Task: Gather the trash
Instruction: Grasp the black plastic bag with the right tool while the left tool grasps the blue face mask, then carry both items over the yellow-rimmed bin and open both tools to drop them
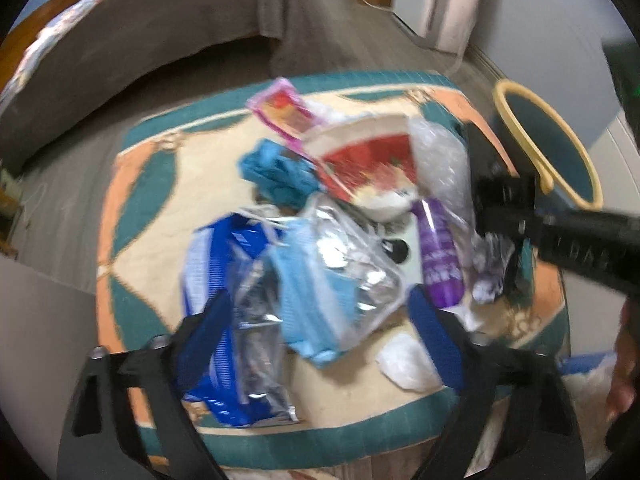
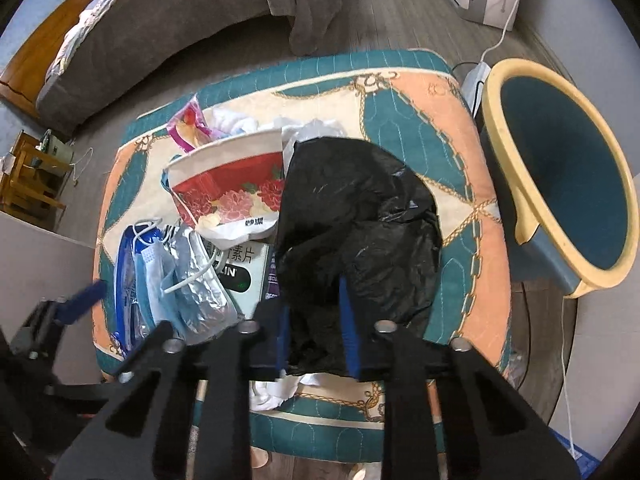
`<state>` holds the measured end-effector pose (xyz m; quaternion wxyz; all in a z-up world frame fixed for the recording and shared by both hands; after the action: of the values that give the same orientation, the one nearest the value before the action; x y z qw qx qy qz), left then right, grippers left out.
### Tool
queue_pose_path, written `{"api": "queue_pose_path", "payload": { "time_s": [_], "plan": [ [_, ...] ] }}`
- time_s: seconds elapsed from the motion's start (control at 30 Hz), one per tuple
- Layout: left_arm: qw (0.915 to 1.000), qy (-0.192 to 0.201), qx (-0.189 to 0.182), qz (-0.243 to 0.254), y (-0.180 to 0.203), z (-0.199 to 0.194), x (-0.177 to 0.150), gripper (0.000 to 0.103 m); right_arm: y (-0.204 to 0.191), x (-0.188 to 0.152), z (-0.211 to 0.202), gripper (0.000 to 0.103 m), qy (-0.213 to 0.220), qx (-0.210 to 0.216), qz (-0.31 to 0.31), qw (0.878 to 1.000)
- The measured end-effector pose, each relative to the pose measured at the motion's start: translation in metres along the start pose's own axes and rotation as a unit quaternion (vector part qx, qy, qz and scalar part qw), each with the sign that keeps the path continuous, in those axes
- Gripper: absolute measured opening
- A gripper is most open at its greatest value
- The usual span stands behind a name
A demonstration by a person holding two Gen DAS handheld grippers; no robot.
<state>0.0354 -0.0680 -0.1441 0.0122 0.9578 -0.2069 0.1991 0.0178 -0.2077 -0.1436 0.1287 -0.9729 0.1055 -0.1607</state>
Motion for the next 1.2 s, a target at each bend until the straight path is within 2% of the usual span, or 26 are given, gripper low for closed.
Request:
{"api": "queue_pose_path", "payload": {
  "time_s": [0.03, 0.1, 0.17, 0.27, 0.43, 0.6, 0.87, 1.03, 1.2],
  "plan": [
    [1.0, -0.006, -0.001, 0.004, 0.002, 0.003, 0.0, 0.066, 0.0, 0.001, -0.002, 0.015, 0.002, 0.0, -0.003, 1.0],
    [0.9998, -0.021, -0.002, 0.004, 0.004, 0.012, -0.004, 0.06, 0.001, 0.003, -0.008, 0.013, 0.008, 0.002, -0.007, 1.0],
    [0.9994, -0.034, 0.003, 0.0, 0.002, 0.02, -0.009, 0.038, 0.003, 0.002, -0.018, 0.012, 0.015, 0.008, -0.003, 1.0],
    [0.9995, -0.032, 0.004, -0.002, -0.002, 0.02, -0.01, 0.023, 0.008, 0.005, -0.03, 0.011, 0.03, 0.012, -0.002, 0.999],
    [0.9995, 0.031, -0.008, -0.008, -0.003, -0.014, 0.003, 0.019, 0.011, 0.014, -0.057, 0.009, 0.06, 0.02, -0.003, 0.998],
    [0.9958, 0.089, -0.018, -0.007, 0.002, -0.051, 0.011, 0.018, 0.017, 0.024, -0.09, 0.008, 0.094, 0.034, -0.001, 0.995],
    [0.9832, 0.18, -0.027, 0.015, 0.023, -0.116, 0.046, 0.018, 0.051, 0.052, -0.134, 0.008, 0.146, 0.067, 0.026, 0.987],
    [0.9786, 0.2, -0.046, 0.012, 0.04, -0.133, 0.068, 0.018, 0.087, 0.067, -0.151, 0.008, 0.16, 0.09, 0.068, 0.981],
    [0.9788, 0.192, -0.069, 0.021, 0.069, -0.127, 0.083, 0.018, 0.122, 0.078, -0.165, 0.008, 0.185, 0.063, 0.086, 0.977]
  ]
}}
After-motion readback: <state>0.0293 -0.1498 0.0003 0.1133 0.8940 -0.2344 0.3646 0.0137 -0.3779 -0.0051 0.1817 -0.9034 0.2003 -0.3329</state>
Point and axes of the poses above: each gripper's, at about its wrist camera, not at the fingertips, and z roughly the way its jaws point, y to its right, x to its top, the point moved 7 cm from there along z, roughly the way its jaws point, and after that the axes turned 3 degrees about x, right-handed, at the moved point
